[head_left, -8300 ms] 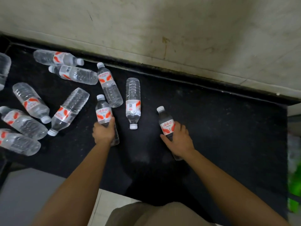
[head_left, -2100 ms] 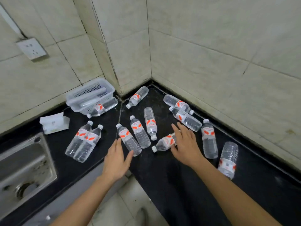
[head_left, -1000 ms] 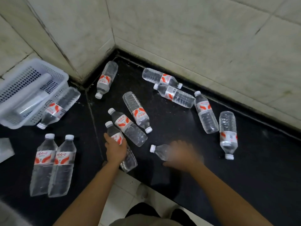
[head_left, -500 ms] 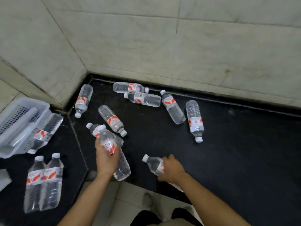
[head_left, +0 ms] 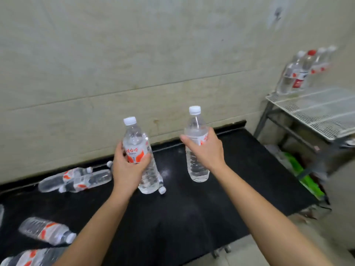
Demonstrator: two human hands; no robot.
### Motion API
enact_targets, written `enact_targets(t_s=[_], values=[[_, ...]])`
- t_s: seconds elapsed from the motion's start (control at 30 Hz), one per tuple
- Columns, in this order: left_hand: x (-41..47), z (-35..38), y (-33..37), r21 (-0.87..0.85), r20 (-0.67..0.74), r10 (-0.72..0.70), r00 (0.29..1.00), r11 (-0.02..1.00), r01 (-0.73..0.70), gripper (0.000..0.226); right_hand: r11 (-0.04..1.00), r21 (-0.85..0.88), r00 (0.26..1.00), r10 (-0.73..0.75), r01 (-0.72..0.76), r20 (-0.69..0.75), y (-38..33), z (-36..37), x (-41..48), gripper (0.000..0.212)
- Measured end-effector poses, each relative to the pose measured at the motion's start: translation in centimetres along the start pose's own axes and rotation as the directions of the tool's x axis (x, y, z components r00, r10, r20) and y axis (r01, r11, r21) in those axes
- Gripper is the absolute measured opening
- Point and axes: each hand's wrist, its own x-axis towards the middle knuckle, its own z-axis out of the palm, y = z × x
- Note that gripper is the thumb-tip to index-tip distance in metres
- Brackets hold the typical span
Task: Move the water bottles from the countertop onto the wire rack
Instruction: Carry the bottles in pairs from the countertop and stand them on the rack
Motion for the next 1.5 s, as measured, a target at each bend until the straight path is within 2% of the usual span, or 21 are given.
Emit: enact_targets(t_s=[0.07, 0.2, 0.33, 0.53, 0.67, 0.7, 0.8, 0.83, 0.9, 0.97, 1.07, 1.17, 1.23, 1.33, 1.5], values=[[-0.3, 2.8, 1.7, -0.036, 0.123, 0.024, 0.992, 0.999, -0.02, 0.054, 0.996, 0.061, 0.983, -0.06, 0.072, -0.176, -0.6, -4.1, -1.6, 0.066], [-2.9, 8.5, 4.4, -0.181, 0.343, 0.071, 0.937, 0.984, -0.008, 0.069, 0.976, 0.121, 0.872, -0.101, 0.18, -0.479, 0.3, -11.6, -5.7, 0.055], [-7.2, 14.4, 6.6, -0.285, 0.496, 0.157, 0.854, 0.958, -0.011, 0.068, 0.98, 0.127, 0.799, -0.047, 0.153, -0.599, 3.2, -18.7, -9.3, 0.053], [-15.9, 22.2, 10.8, -0.318, 0.588, 0.272, 0.762, 0.944, -0.092, 0.067, 0.983, 0.146, 0.69, 0.028, 0.113, -0.723, 8.5, -28.9, -13.7, 0.062], [-21.6, 28.2, 14.1, -0.326, 0.614, 0.254, 0.747, 0.944, -0.052, 0.062, 0.972, 0.208, 0.708, 0.071, 0.109, -0.703, 10.9, -36.6, -15.3, 0.071], [-22.9, 29.8, 14.8, -0.326, 0.624, 0.255, 0.738, 0.944, -0.05, 0.063, 0.967, 0.229, 0.718, 0.082, 0.109, -0.691, 11.4, -38.4, -15.6, 0.068], [-26.3, 34.1, 16.7, -0.349, 0.653, 0.283, 0.702, 0.936, -0.052, 0.068, 0.954, 0.269, 0.762, 0.074, 0.135, -0.643, 12.5, -43.5, -15.9, 0.041], [-27.2, 35.4, 17.3, -0.363, 0.655, 0.288, 0.698, 0.931, -0.043, 0.067, 0.953, 0.273, 0.791, 0.062, 0.135, -0.609, 12.9, -44.9, -15.8, 0.04], [-28.7, 37.7, 18.3, -0.389, 0.653, 0.293, 0.699, 0.921, -0.023, 0.067, 0.951, 0.296, 0.84, 0.084, 0.094, -0.536, 13.7, -46.9, -15.4, 0.058], [-29.7, 39.7, 19.3, -0.387, 0.655, 0.28, 0.702, 0.922, -0.007, 0.071, 0.918, 0.389, 0.865, 0.136, 0.072, -0.483, 14.4, -48.6, -14.8, 0.066], [-30.0, 43.0, 20.6, -0.387, 0.662, 0.259, 0.703, 0.922, 0.024, 0.064, 0.849, 0.526, 0.899, 0.189, 0.053, -0.396, 15.4, -50.6, -13.5, 0.064], [-29.9, 46.7, 21.5, -0.415, 0.676, 0.286, 0.679, 0.909, 0.03, 0.064, 0.855, 0.515, 0.933, 0.14, 0.055, -0.332, 16.3, -51.4, -11.1, 0.051], [-29.6, 49.4, 21.9, -0.424, 0.694, 0.305, 0.652, 0.905, 0.028, 0.06, 0.858, 0.51, 0.941, 0.13, 0.051, -0.313, 17.3, -52.0, -8.7, 0.052], [-28.1, 54.0, 22.2, -0.449, 0.72, 0.302, 0.624, 0.889, 0.088, 0.055, 0.856, 0.514, 0.926, 0.157, 0.046, -0.343, 18.9, -53.6, -4.8, 0.079], [-23.7, 63.4, 23.1, -0.467, 0.742, 0.275, 0.611, 0.867, 0.177, 0.054, 0.875, 0.484, 0.907, 0.204, -0.001, -0.367, 21.4, -58.3, 5.1, 0.084]])
